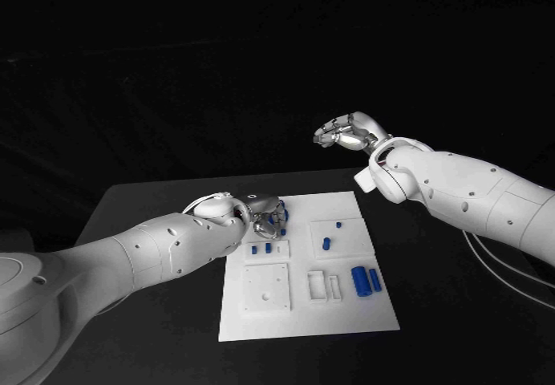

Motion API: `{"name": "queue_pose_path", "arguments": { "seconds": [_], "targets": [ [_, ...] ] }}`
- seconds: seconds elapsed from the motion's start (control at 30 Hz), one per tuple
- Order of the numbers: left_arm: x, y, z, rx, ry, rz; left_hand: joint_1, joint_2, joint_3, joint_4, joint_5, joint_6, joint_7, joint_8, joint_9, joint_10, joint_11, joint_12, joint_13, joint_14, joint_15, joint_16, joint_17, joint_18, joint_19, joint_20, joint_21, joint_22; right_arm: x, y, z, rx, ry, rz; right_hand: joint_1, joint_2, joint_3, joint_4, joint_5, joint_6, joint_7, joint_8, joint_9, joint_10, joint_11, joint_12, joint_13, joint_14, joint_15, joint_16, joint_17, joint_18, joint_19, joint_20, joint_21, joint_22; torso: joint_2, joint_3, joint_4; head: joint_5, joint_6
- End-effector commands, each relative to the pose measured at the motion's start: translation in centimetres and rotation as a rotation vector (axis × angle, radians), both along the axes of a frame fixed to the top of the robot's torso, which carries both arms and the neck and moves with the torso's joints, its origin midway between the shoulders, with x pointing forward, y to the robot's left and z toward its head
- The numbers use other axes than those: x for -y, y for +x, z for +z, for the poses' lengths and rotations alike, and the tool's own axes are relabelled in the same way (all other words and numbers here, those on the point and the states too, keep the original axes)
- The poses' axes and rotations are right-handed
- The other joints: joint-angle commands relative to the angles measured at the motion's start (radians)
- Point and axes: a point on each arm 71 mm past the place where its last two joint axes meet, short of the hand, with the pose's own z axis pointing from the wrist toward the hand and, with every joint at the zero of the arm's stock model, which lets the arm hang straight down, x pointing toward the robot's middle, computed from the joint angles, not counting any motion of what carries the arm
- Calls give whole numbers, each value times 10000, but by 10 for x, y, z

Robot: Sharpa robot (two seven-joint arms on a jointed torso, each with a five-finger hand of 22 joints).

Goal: Assemble the parts on the task board

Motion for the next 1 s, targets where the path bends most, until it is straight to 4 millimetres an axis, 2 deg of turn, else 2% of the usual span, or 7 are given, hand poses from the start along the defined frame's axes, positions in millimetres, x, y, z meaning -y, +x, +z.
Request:
{"name": "queue_pose_path", "arguments": {
  "seconds": [0.03, 0.13, 0.33, 0.63, 0.8, 0.9, 1.0],
  "targets": [
    [3, -1, -2, 3, -89, -121, -10, 92, 59, -7, 40, -103, -11, -65, -30, 58, 11, -53, -13, 30, 20, 71, 10, 971, 71, 21, 59, 14, -2, 0, 1, 64, 16, 45, 42, 60, 34, 3, 63, -11, 33, 50, -16, 30, 7, -42, -12, -46, -16, 38, -17, 178, -3, 77, -62, 15, 0, 2, 1, -18, -8],
    [4, -1, -3, -43, -179, -84, -11, 93, 60, -7, 39, -105, -11, -66, -31, 58, 11, -54, -13, 30, 20, 72, 10, 972, 71, 22, 59, 14, -3, -1, 1, 63, 24, 72, 43, 60, 34, 3, 63, -11, 33, 50, -16, 30, 7, -42, -12, -46, -16, 38, -18, 178, -3, 77, -63, 15, 7, 5, -2, -14, -10],
    [7, -1, -5, -89, -171, -84, -54, 247, 115, 40, 30, -259, -32, -149, -96, 118, 6, -81, -19, 82, 15, 120, 28, 990, 114, 19, 84, 22, -6, -2, 1, 67, 43, 146, 46, 61, 36, 1, 64, -11, 33, 51, -16, 31, 7, -42, -12, -47, -16, 40, -21, 180, -3, 77, -63, 14, 11, 12, -13, -46, -20],
    [7, -1, -9, -191, -114, -38, -131, 370, 156, 60, -41, -203, 75, -112, -132, 116, -12, -198, -57, 176, -4, 192, 51, 1033, 200, 2, 155, 54, -6, -2, 1, 71, 48, 160, 52, 61, 39, -2, 63, -9, 32, 53, -18, 33, 6, -44, -12, -50, -16, 45, -28, 183, -4, 79, -66, 14, 4, 12, -5, -111, -46],
    [8, -1, -11, -318, -26, -21, -182, 468, 183, 70, -64, -86, 189, -46, -149, 226, -39, -226, -57, 251, -30, 241, 65, 1065, 265, -17, 214, 81, -7, -3, 2, 72, 51, 172, 55, 61, 41, -3, 63, -7, 32, 55, -20, 35, 6, -44, -12, -52, -16, 49, -33, 184, -5, 80, -67, 14, 2, 9, 6, -131, -47],
    [8, -1, -12, -463, -3, 10, -189, 571, 219, 54, -62, 212, 368, 119, -135, 552, -133, -139, -1, 377, -120, 309, 84, 1102, 365, -70, 309, 121, -7, -3, 2, 71, 52, 177, 55, 61, 42, -3, 63, -7, 31, 56, -20, 35, 6, -44, -12, -53, -15, 50, -36, 185, -5, 80, -68, 14, -6, 8, 3, -137, -60],
    [8, -1, -12, -501, 40, 41, -160, 667, 273, 38, -52, 321, 374, 178, -144, 677, -168, -123, 17, 429, -156, 305, 74, 1112, 395, -101, 329, 125, -7, -3, 2, 72, 53, 182, 55, 60, 41, -3, 63, -6, 31, 57, -21, 36, 6, -44, -12, -53, -15, 52, -38, 185, -5, 81, -68, 14, -5, 4, 8, -148, -75]
  ]
}}
